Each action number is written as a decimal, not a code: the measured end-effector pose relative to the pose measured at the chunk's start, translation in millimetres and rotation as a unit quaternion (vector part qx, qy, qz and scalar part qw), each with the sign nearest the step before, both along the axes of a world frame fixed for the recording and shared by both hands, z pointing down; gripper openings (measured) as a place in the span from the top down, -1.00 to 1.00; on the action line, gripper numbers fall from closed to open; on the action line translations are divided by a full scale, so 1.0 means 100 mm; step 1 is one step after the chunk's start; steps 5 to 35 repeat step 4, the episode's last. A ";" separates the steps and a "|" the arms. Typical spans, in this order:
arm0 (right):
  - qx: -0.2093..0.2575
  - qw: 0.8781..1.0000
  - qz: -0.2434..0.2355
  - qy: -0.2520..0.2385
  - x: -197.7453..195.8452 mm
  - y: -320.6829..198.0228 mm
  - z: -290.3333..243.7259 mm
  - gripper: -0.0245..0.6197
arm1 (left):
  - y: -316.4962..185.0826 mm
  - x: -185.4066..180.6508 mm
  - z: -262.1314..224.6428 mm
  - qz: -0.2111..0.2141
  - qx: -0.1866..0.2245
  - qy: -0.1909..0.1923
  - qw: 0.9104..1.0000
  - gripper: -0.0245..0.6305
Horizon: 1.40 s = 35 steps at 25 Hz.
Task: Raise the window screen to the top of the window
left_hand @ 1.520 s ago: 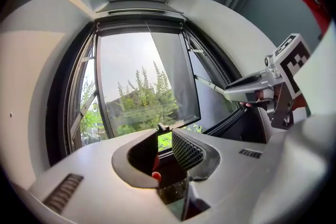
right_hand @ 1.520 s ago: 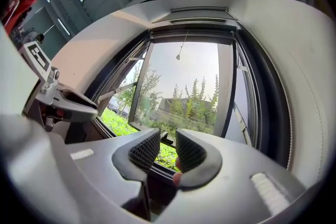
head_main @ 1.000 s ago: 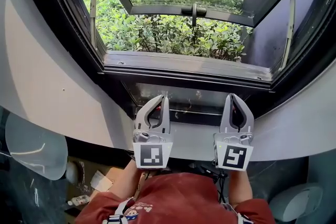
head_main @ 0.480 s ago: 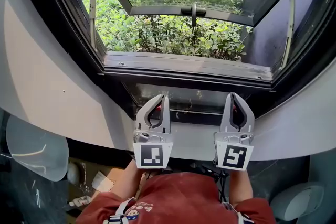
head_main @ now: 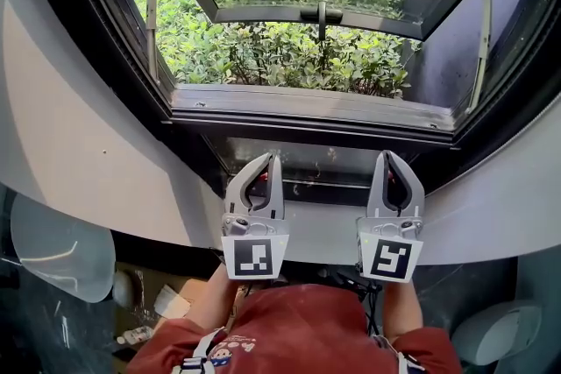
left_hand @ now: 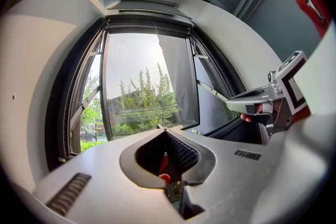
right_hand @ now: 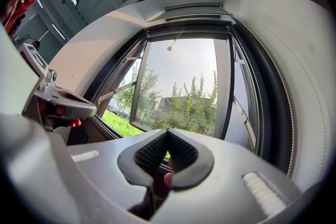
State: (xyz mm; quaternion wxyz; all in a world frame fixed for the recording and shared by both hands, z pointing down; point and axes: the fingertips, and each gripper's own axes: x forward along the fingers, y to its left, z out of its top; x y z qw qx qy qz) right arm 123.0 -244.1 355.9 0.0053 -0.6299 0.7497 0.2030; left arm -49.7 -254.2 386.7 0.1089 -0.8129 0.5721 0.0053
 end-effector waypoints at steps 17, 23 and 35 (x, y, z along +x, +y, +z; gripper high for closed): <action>0.001 1.000 -0.001 0.002 0.00 -0.01 -0.01 0.89 | -0.01 0.01 -0.01 0.001 0.002 -0.004 1.000 0.91; 0.001 1.000 -0.001 0.002 0.00 -0.01 -0.01 0.89 | -0.01 0.01 -0.01 0.001 0.002 -0.004 1.000 0.91; 0.001 1.000 -0.001 0.002 0.00 -0.01 -0.01 0.89 | -0.01 0.01 -0.01 0.001 0.002 -0.004 1.000 0.91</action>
